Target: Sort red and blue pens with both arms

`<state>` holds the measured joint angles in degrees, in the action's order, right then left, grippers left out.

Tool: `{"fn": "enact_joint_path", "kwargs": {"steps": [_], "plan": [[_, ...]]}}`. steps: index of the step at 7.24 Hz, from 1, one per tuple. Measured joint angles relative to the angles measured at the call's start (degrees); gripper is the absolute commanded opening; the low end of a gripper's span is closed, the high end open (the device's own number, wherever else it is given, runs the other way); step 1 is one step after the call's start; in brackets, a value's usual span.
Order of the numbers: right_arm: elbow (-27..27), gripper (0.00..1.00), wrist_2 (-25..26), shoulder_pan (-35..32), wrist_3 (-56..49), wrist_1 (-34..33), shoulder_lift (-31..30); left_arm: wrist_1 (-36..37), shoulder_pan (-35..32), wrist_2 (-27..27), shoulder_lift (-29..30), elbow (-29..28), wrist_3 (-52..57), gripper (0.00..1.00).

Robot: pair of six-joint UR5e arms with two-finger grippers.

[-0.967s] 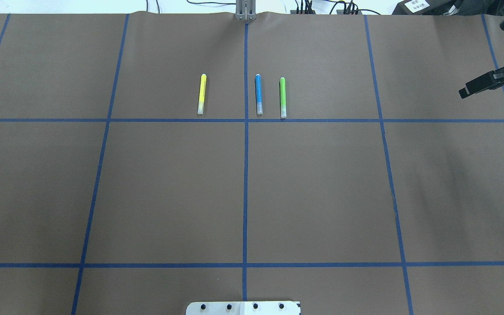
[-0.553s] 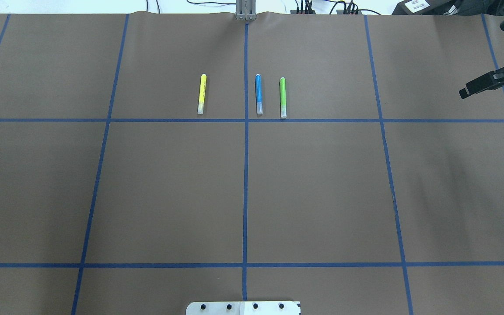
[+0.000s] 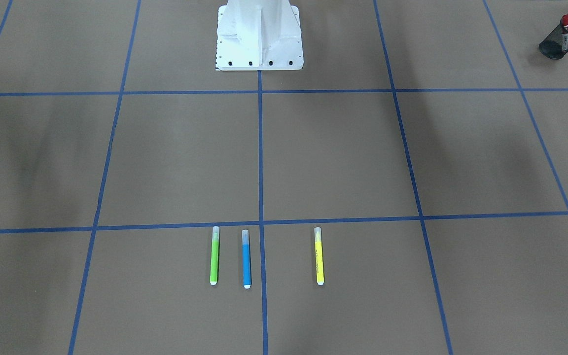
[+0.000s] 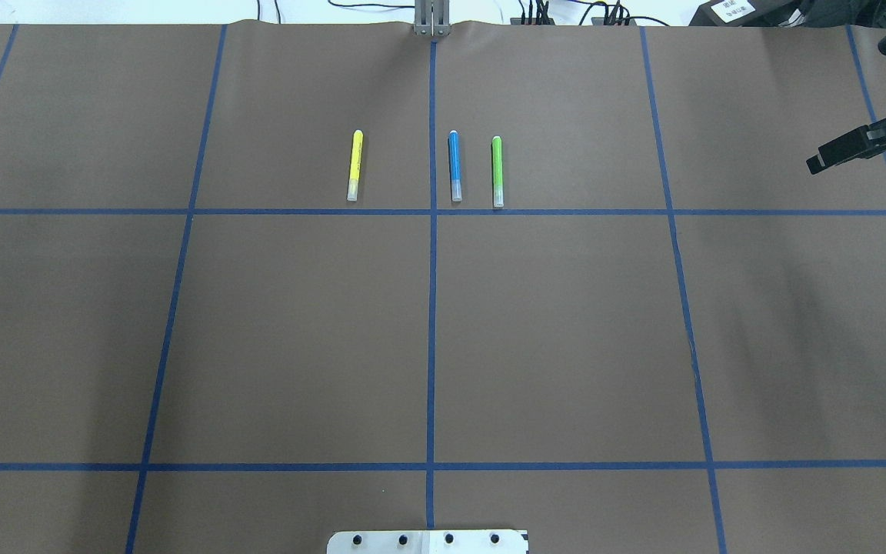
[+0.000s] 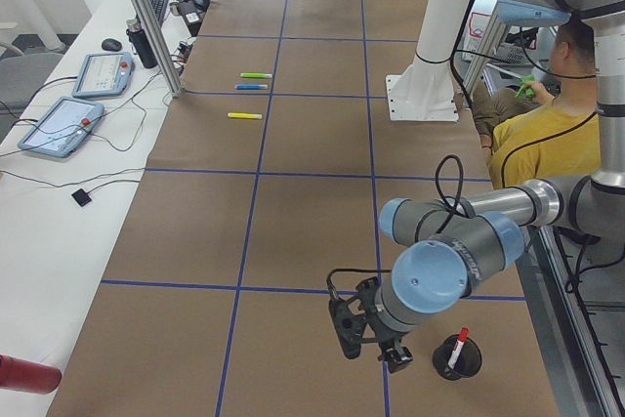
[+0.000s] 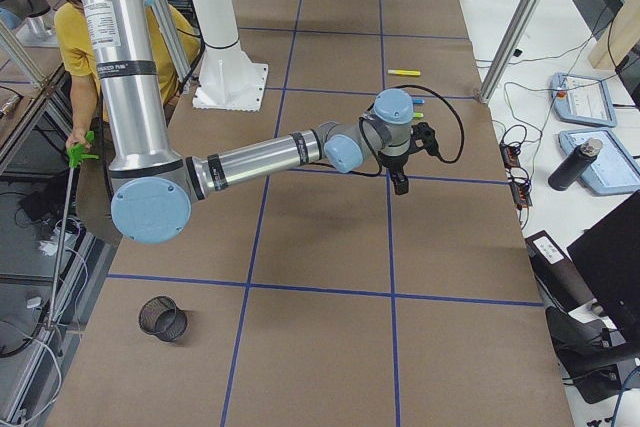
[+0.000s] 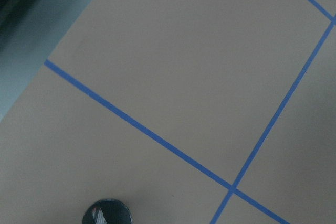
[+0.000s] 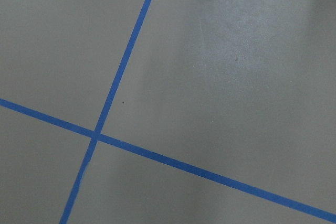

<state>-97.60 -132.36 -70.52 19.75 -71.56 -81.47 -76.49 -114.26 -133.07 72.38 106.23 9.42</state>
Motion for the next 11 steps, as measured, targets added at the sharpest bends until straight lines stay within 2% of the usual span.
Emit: {"fn": "enact_joint_path", "kwargs": {"steps": [3,5,8,11], "plan": [[0.4,1.00,0.4,2.9,8.2,-0.3,5.1,-2.8,12.9,0.0,7.7,-0.1,-7.4,1.00],[2.6,1.00,3.4,7.6,15.8,-0.6,11.1,-3.0,17.8,-0.1,11.2,-0.3,-10.9,1.00],[8.2,1.00,10.0,15.4,27.4,-0.7,20.6,-3.1,20.1,-0.1,12.6,-0.4,-11.5,1.00],[18.4,1.00,17.0,22.8,37.6,-0.9,32.6,-3.4,20.2,-0.1,12.6,-0.5,-11.5,1.00]]}}
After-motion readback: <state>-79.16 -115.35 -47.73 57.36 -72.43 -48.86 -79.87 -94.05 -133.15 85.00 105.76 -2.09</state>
